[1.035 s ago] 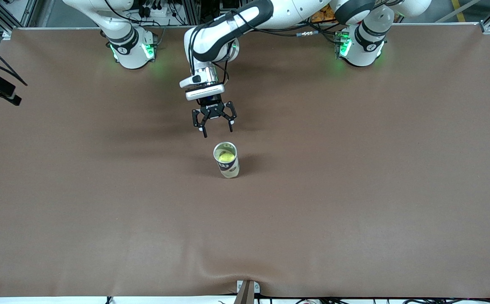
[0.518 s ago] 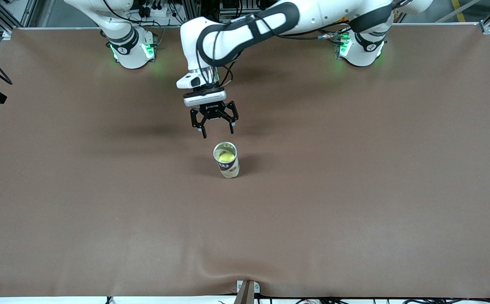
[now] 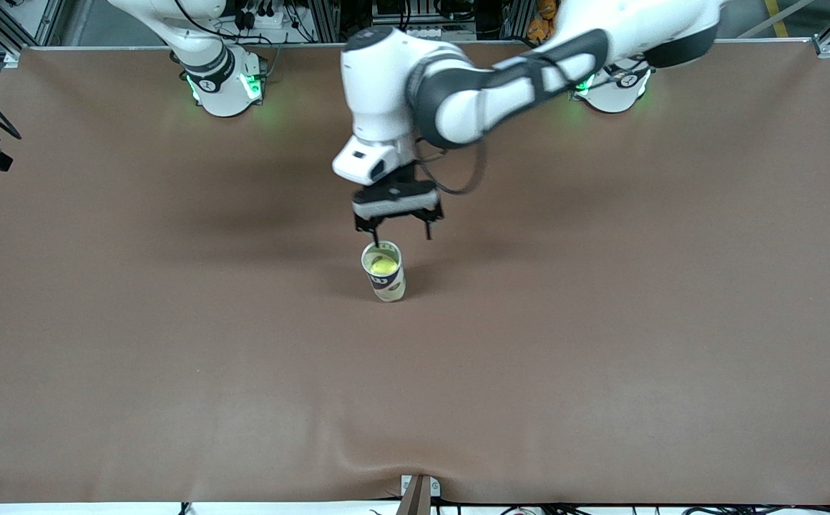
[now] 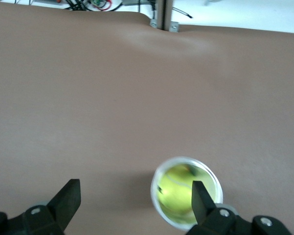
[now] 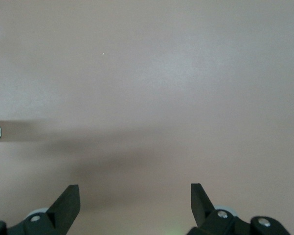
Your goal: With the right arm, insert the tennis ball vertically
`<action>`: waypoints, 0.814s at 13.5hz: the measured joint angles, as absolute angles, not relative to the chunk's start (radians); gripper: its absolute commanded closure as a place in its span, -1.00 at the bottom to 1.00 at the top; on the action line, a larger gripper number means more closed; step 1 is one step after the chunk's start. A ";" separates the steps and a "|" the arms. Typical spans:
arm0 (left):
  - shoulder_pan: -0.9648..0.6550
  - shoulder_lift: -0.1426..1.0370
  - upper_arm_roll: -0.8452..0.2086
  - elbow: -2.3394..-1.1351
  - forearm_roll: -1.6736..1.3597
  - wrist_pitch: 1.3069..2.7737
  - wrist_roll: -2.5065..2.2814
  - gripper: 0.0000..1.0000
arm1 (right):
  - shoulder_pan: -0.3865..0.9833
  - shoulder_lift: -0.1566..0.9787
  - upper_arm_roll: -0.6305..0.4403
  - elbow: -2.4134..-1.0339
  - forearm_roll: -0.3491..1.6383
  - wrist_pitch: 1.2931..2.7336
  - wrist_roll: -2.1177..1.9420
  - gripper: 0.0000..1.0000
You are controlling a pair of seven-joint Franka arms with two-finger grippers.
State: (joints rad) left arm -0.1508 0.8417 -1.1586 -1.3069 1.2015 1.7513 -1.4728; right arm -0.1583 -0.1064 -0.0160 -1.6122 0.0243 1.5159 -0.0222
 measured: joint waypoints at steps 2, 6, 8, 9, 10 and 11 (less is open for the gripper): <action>-0.014 0.828 -1.226 -1.301 1.161 1.727 -1.376 -1.00 | -0.158 -0.106 -0.014 -1.611 0.024 1.515 -0.022 -1.00; 0.189 0.827 -1.288 -1.301 1.106 1.720 -1.252 -1.00 | -0.158 -0.106 -0.009 -1.601 0.024 1.515 -0.022 -1.00; 0.234 0.827 -1.292 -1.301 1.086 1.704 -1.195 -1.00 | -0.158 -0.107 -0.007 -1.587 0.025 1.513 -0.022 -1.00; 0.247 0.827 -1.293 -1.302 1.083 1.689 -1.170 -1.00 | -0.158 -0.106 -0.007 -1.579 0.025 1.503 -0.022 -1.00; 0.261 0.827 -1.293 -1.302 1.077 1.676 -1.147 -1.00 | -0.158 -0.107 -0.007 -1.571 0.025 1.491 -0.022 -1.00; 0.275 0.827 -1.293 -1.302 1.071 1.666 -1.125 -1.00 | -0.158 -0.107 -0.007 -1.563 0.025 1.471 -0.022 -1.00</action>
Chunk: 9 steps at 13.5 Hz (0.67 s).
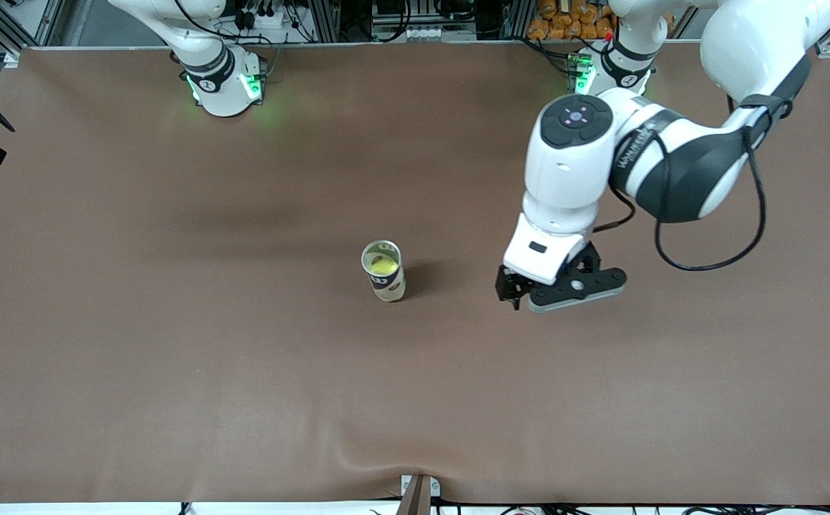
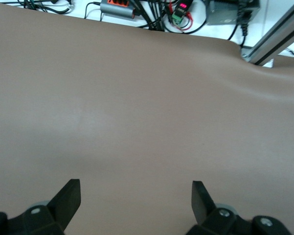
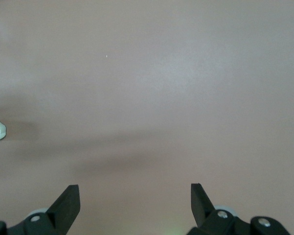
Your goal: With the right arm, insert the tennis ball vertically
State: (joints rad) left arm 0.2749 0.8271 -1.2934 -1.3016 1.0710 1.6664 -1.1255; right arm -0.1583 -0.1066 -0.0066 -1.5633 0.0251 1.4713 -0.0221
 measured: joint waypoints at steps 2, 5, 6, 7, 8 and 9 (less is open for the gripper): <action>0.308 0.827 -1.293 -1.302 1.061 1.654 -1.085 -1.00 | -0.158 -0.107 -0.006 -1.551 0.025 1.437 -0.022 -1.00; 0.383 0.825 -1.294 -1.298 0.977 1.650 -0.963 -1.00 | -0.158 -0.107 -0.006 -1.545 0.025 1.414 -0.022 -1.00; 0.411 0.814 -1.292 -1.294 0.932 1.650 -0.909 -1.00 | -0.158 -0.107 -0.007 -1.544 0.025 1.404 -0.022 -1.00; 0.434 0.794 -1.285 -1.292 0.885 1.650 -0.861 -1.00 | -0.158 -0.107 -0.008 -1.544 0.025 1.399 -0.022 -1.00; 0.446 0.765 -1.266 -1.291 0.842 1.650 -0.819 -1.00 | -0.159 -0.107 -0.009 -1.542 0.025 1.398 -0.022 -1.00; 0.449 0.729 -1.238 -1.290 0.799 1.650 -0.779 -1.00 | -0.159 -0.107 -0.011 -1.538 0.025 1.398 -0.022 -1.00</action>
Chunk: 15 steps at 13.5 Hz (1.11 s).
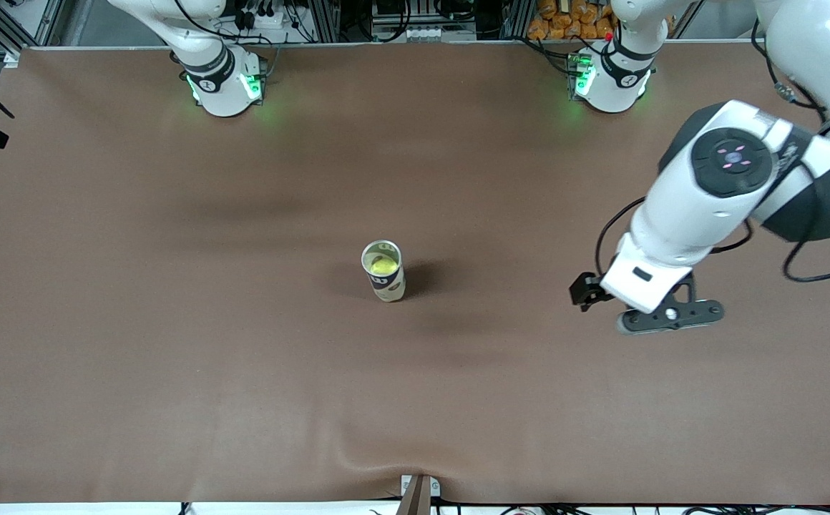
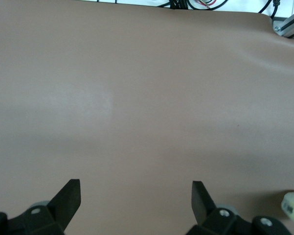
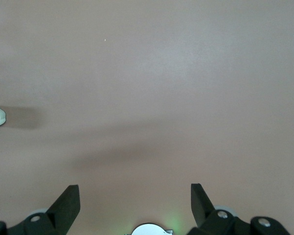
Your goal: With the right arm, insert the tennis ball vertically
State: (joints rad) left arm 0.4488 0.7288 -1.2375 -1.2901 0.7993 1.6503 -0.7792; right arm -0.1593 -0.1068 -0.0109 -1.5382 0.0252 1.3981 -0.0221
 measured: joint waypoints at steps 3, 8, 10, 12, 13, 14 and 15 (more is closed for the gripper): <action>0.439 0.620 -1.120 -1.291 0.655 1.661 -0.664 -1.00 | -0.164 -0.107 -0.015 -1.527 0.025 1.398 -0.022 -1.00; 0.436 0.479 -0.875 -1.294 0.400 1.689 -0.403 -1.00 | -0.166 -0.107 -0.016 -1.517 0.025 1.397 -0.022 -1.00; 0.436 0.437 -0.815 -1.304 0.361 1.689 -0.313 -1.00 | -0.166 -0.107 -0.016 -1.512 0.025 1.397 -0.022 -1.00; 0.436 0.394 -0.760 -1.318 0.322 1.689 -0.233 -1.00 | -0.166 -0.107 -0.016 -1.512 0.025 1.397 -0.022 -1.00; 0.436 0.374 -0.733 -1.326 0.295 1.689 -0.192 -1.00 | -0.166 -0.107 -0.016 -1.511 0.025 1.396 -0.022 -1.00; 0.435 0.351 -0.702 -1.335 0.263 1.689 -0.146 -1.00 | -0.166 -0.107 -0.016 -1.511 0.025 1.396 -0.022 -1.00; 0.435 0.330 -0.673 -1.345 0.236 1.689 -0.106 -1.00 | -0.166 -0.107 -0.016 -1.511 0.025 1.396 -0.022 -1.00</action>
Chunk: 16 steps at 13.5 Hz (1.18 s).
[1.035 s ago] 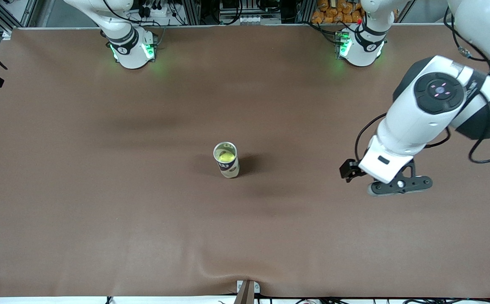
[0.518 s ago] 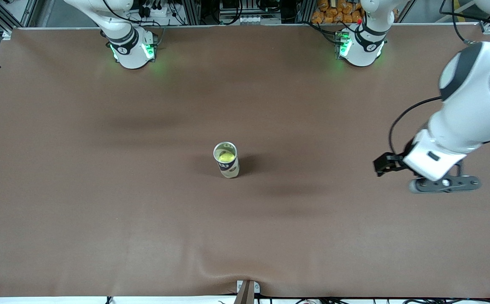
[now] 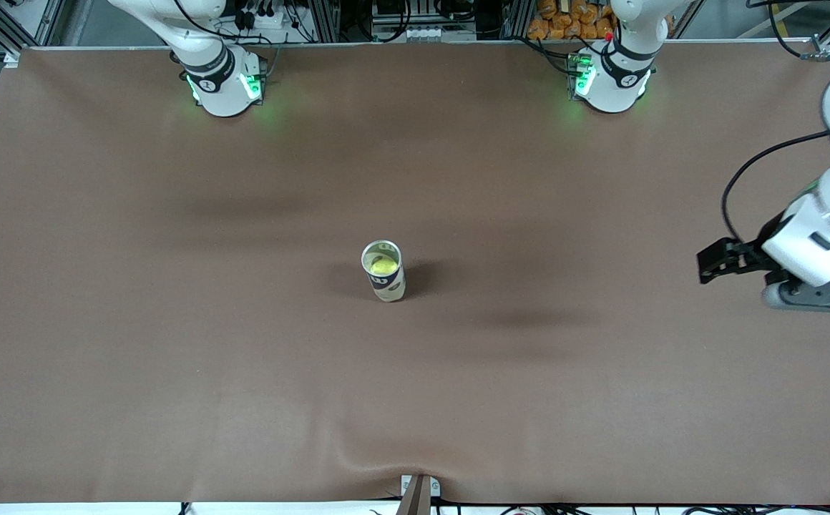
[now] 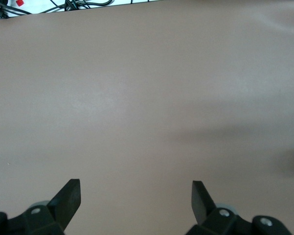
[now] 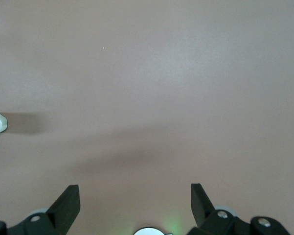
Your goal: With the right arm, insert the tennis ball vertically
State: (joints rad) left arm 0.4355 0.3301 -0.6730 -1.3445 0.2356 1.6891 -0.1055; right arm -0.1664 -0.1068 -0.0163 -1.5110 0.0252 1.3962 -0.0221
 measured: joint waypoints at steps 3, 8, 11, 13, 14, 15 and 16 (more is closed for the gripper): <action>0.438 0.291 -0.630 -1.359 0.225 1.684 -0.066 -1.00 | -0.166 -0.107 -0.016 -1.511 0.025 1.396 -0.022 -1.00; 0.441 0.282 -0.624 -1.364 0.229 1.676 -0.062 -1.00 | -0.166 -0.107 -0.016 -1.511 0.025 1.396 -0.022 -1.00; 0.398 0.280 -0.561 -1.367 0.218 1.664 -0.057 -1.00 | -0.166 -0.107 -0.016 -1.511 0.025 1.396 -0.022 -1.00; 0.310 0.271 -0.428 -1.367 0.173 1.662 -0.010 -1.00 | -0.166 -0.107 -0.016 -1.511 0.025 1.395 -0.022 -1.00; 0.275 0.262 -0.371 -1.367 0.157 1.660 0.019 -1.00 | -0.166 -0.107 -0.016 -1.511 0.025 1.395 -0.022 -1.00; 0.247 0.251 -0.325 -1.367 0.149 1.647 0.034 -1.00 | -0.166 -0.107 -0.016 -1.511 0.025 1.395 -0.022 -1.00; 0.219 0.234 -0.285 -1.367 0.140 1.620 0.040 -1.00 | -0.166 -0.107 -0.016 -1.511 0.025 1.395 -0.022 -1.00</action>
